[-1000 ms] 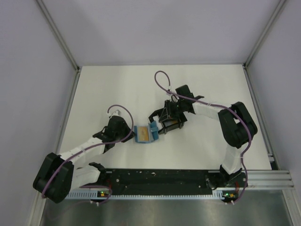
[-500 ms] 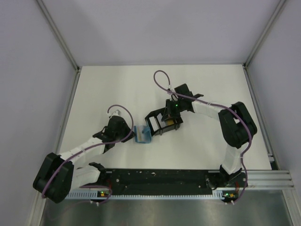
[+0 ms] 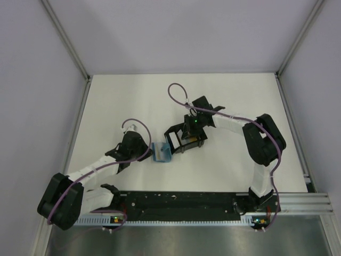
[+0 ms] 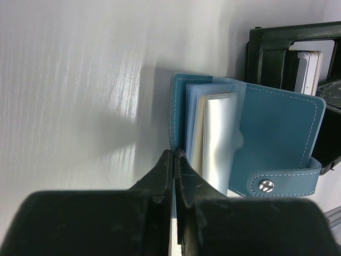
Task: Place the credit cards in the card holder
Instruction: Pick up the credit card from the storage box, then turn over the card slot in the card holder.
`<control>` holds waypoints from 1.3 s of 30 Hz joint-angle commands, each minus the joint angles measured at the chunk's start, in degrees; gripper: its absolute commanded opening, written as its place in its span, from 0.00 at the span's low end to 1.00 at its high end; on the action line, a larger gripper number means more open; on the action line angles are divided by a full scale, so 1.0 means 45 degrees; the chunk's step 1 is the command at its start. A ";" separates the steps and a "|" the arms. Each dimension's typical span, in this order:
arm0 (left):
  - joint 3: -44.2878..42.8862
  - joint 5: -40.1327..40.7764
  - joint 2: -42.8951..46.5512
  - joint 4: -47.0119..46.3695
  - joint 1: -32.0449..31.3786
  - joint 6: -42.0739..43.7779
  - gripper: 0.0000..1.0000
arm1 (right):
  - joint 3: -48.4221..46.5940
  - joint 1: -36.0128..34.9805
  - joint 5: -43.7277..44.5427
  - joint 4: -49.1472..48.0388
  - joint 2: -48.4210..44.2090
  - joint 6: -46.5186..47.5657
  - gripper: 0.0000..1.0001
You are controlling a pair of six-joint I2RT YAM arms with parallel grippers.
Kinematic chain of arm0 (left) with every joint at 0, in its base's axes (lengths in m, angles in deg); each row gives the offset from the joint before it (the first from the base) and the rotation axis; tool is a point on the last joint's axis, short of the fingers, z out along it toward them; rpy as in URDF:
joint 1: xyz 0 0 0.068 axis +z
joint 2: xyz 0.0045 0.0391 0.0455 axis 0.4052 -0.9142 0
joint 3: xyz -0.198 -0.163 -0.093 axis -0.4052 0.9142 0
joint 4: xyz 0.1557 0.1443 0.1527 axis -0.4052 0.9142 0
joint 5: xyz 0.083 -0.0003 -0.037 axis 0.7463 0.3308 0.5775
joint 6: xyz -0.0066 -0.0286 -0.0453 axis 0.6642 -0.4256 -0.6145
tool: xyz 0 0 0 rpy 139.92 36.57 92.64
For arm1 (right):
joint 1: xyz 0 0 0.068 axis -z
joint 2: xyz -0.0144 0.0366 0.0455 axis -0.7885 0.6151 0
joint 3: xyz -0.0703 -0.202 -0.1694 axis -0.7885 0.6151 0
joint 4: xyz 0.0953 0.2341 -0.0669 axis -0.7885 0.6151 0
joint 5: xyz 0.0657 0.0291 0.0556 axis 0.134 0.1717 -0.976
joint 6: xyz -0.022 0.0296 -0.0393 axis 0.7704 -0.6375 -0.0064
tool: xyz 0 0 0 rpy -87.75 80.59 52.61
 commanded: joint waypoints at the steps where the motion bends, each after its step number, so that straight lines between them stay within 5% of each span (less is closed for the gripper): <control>1: -0.0396 -0.0176 -0.0107 -0.0570 0.0048 0.0097 0.00 | -0.0687 -0.0339 0.0872 0.0383 0.0101 0.0469 0.09; 5: -0.0376 -0.0156 -0.0107 -0.0550 0.0029 0.0117 0.00 | -0.0707 -0.0359 0.0678 0.0305 0.0062 0.0392 0.00; 13: -0.0551 -0.0351 0.0068 -0.0200 0.0048 0.0369 0.00 | -0.0473 -0.0300 0.2630 0.0305 -0.1986 0.0529 0.00; 25: -0.1255 -0.0489 0.0946 0.1264 0.0029 0.0917 0.00 | 0.0563 -0.0280 0.2009 -0.0807 -0.4273 -0.0778 0.00; 39: -0.1549 -0.0821 0.2744 0.3375 0.0029 0.0937 0.00 | 0.0680 -0.2271 0.1772 -0.1940 -0.3904 -0.1852 0.00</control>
